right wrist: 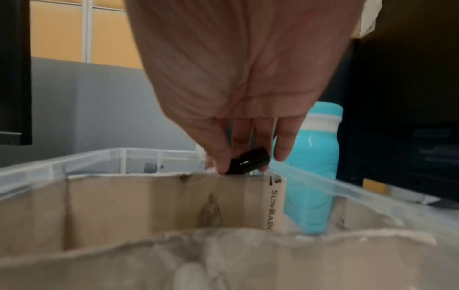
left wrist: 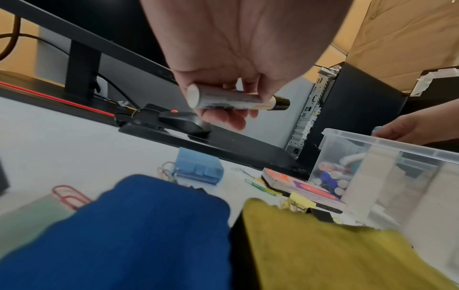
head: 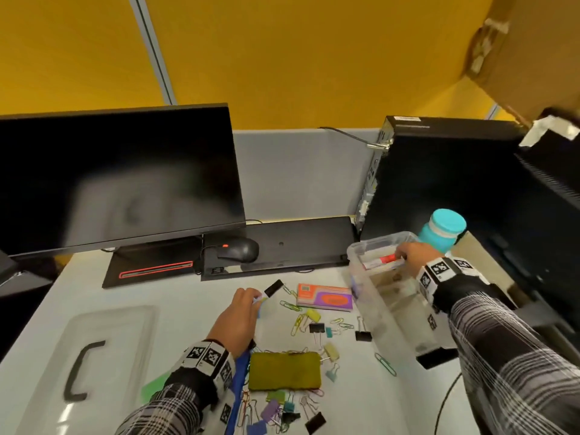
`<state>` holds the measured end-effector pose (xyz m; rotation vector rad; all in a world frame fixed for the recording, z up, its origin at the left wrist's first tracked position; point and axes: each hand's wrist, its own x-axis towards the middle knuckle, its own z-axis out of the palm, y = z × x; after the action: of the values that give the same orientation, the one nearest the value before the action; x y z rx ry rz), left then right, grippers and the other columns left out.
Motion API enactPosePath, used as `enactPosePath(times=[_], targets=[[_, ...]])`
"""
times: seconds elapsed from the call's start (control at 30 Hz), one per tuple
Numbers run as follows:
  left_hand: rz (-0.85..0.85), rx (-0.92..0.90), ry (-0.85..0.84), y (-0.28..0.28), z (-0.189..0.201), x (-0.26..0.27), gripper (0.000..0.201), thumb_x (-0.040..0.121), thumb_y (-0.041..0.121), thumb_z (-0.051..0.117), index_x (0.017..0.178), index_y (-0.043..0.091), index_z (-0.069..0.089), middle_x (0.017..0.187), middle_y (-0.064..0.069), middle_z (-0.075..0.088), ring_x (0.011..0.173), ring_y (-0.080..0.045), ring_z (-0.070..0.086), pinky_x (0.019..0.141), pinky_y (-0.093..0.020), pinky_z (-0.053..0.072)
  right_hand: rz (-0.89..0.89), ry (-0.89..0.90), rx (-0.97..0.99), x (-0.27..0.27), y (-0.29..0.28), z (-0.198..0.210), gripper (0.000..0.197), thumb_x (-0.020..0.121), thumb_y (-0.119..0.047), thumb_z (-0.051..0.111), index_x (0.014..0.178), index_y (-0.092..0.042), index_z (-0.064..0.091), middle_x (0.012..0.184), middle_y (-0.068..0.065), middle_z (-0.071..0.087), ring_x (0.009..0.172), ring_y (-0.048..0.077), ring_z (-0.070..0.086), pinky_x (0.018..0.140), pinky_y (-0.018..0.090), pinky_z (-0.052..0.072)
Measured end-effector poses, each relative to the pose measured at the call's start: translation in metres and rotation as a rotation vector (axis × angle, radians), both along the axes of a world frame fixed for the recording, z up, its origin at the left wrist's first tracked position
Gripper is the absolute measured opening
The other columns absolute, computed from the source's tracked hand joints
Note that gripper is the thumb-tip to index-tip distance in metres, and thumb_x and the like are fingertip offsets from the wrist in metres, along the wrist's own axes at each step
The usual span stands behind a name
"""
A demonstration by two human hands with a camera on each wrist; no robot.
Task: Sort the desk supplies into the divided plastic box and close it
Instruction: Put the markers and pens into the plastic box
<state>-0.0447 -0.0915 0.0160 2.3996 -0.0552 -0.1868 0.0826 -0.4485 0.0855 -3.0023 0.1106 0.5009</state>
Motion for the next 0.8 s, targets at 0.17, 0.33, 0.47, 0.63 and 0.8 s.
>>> enactPosePath(times=[0.17, 0.33, 0.47, 0.63, 0.8], targets=[[-0.002, 0.027, -0.036, -0.016, -0.004, -0.007, 0.020, 0.101, 0.023, 0.032, 0.117, 0.019, 0.044, 0.110, 0.002, 0.042, 0.086, -0.016, 0.054, 0.077, -0.024, 0.040, -0.096, -0.033, 0.229, -0.022, -0.010, 0.014, 0.032, 0.090, -0.012, 0.055, 0.120, -0.021, 0.056, 0.118, 0.005, 0.055, 0.114, 0.025, 0.052, 0.099, 0.036, 0.041], [-0.029, 0.093, -0.019, -0.025, -0.022, -0.020, 0.027, 0.100, 0.019, 0.033, 0.125, 0.023, 0.042, 0.117, 0.001, 0.042, 0.087, -0.013, 0.053, 0.083, -0.031, 0.047, -0.086, -0.248, 0.337, -0.073, -0.049, -0.003, 0.036, 0.095, -0.017, 0.043, 0.131, -0.016, 0.047, 0.139, 0.009, 0.046, 0.127, 0.026, 0.043, 0.109, 0.043, 0.034], [-0.081, 0.128, -0.075, -0.054, -0.007, -0.008, 0.035, 0.100, 0.027, 0.033, 0.133, 0.022, 0.043, 0.120, 0.001, 0.045, 0.096, -0.014, 0.055, 0.088, -0.030, 0.047, -0.186, -0.320, 0.243, -0.102, -0.052, -0.034, 0.051, 0.096, -0.034, 0.041, 0.143, -0.014, 0.031, 0.152, 0.008, 0.029, 0.140, 0.025, 0.026, 0.116, 0.045, 0.023], [-0.142, 0.160, -0.197, -0.128, 0.032, 0.035, 0.045, 0.098, 0.013, 0.042, 0.141, 0.024, 0.036, 0.123, -0.003, 0.044, 0.106, -0.017, 0.049, 0.090, -0.025, 0.044, -0.202, -0.366, 0.108, -0.112, -0.042, -0.058, 0.062, 0.095, -0.049, 0.031, 0.146, -0.016, 0.023, 0.157, 0.006, 0.018, 0.144, 0.024, 0.016, 0.118, 0.043, 0.015], [-0.266, 0.292, -0.223, -0.197, 0.044, 0.074, 0.070, 0.087, 0.000, 0.052, 0.147, 0.019, 0.022, 0.135, -0.010, 0.034, 0.123, -0.026, 0.037, 0.103, -0.034, 0.040, -0.210, -0.392, 0.119, -0.113, -0.041, -0.057, 0.064, 0.093, -0.051, 0.031, 0.146, -0.016, 0.024, 0.157, 0.005, 0.018, 0.144, 0.023, 0.018, 0.118, 0.043, 0.017]])
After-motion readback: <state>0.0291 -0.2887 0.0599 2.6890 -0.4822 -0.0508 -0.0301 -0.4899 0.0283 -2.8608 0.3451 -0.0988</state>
